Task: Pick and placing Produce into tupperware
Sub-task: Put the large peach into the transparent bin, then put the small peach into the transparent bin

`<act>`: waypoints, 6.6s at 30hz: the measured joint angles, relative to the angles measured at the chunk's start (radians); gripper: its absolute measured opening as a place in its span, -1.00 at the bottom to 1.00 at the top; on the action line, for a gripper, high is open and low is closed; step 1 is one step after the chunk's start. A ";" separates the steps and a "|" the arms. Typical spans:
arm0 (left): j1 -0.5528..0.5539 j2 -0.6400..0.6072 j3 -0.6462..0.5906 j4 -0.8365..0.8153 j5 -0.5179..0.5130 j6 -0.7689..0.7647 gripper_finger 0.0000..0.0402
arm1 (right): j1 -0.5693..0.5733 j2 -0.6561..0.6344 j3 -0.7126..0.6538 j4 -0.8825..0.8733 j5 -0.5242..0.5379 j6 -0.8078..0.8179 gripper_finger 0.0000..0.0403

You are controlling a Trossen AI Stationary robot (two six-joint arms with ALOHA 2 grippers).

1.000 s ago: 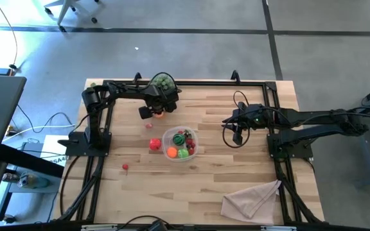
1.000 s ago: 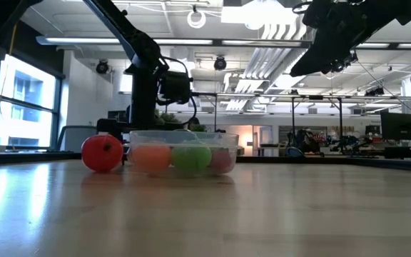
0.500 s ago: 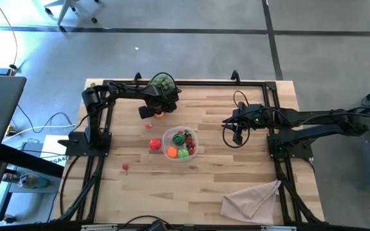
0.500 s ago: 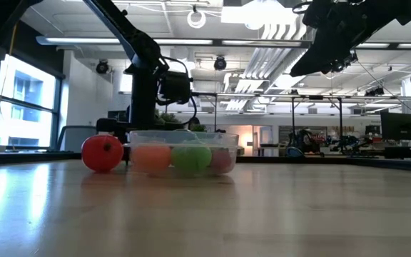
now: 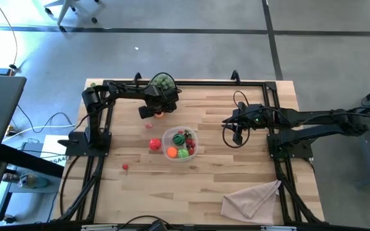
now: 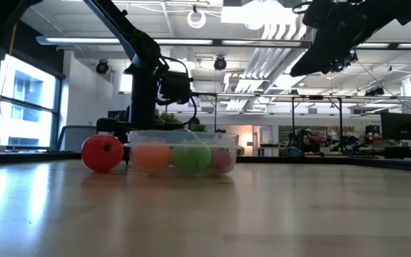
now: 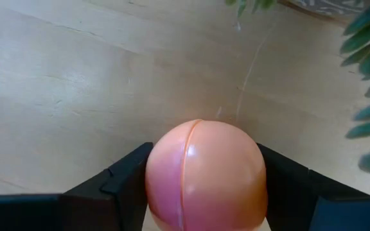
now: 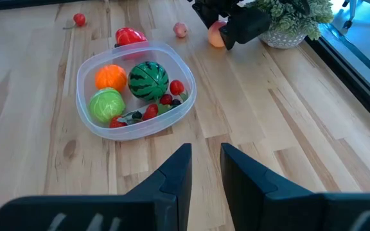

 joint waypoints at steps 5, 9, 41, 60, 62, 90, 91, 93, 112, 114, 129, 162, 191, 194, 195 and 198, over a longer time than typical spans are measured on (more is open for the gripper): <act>0.000 0.000 0.000 0.002 0.000 0.000 0.20 | 0.000 0.000 0.000 0.000 0.000 0.000 -0.65; 0.000 0.000 0.000 0.002 0.000 0.000 0.16 | 0.000 0.000 0.000 0.000 0.000 0.000 -0.65; -0.086 -0.210 0.004 -0.046 0.147 -0.004 0.12 | 0.000 0.000 0.000 -0.005 0.000 0.000 -0.65; -0.434 -0.319 0.004 -0.019 -0.008 0.008 0.14 | 0.000 0.000 0.000 -0.005 0.000 0.000 -0.65; -0.456 -0.303 0.005 -0.023 -0.025 0.008 0.15 | 0.000 0.000 0.000 -0.005 0.000 0.000 -0.65; -0.507 -0.165 0.004 0.017 0.019 0.652 0.18 | 0.000 0.000 0.000 -0.004 0.000 0.000 -0.65; -0.507 -0.160 0.004 0.018 0.020 0.681 0.18 | 0.000 0.000 0.000 -0.005 0.000 0.000 -0.65; -0.506 -0.157 0.004 0.016 0.026 0.740 0.18 | 0.000 0.000 0.000 -0.004 0.000 0.000 -0.65; -0.504 -0.113 0.003 0.033 0.021 0.891 0.19 | 0.000 0.000 0.000 -0.011 0.000 0.000 -0.65; -0.504 -0.113 0.003 0.032 0.019 0.891 0.19 | 0.000 0.000 0.000 -0.011 0.000 0.000 -0.65; -0.504 -0.113 0.003 0.028 0.018 0.898 0.50 | 0.000 0.000 0.000 -0.011 0.000 0.000 -0.65; -0.468 -0.114 0.429 -0.702 -0.107 -0.010 0.47 | 0.000 0.000 0.000 -0.011 0.000 0.000 -0.65; 0.053 -0.184 -0.081 -0.254 0.331 0.420 0.95 | 0.000 0.000 0.000 -0.011 0.000 0.000 -0.65; 0.052 -0.184 -0.103 -0.229 0.286 0.430 0.90 | 0.000 0.000 0.000 -0.011 0.000 0.000 -0.65; 0.053 -0.184 -0.109 -0.222 0.272 0.434 0.89 | 0.000 0.000 0.000 -0.011 0.000 0.000 -0.65; 0.044 -0.184 -0.130 -0.185 0.245 0.460 0.88 | 0.000 0.000 0.000 -0.011 0.000 0.000 -0.65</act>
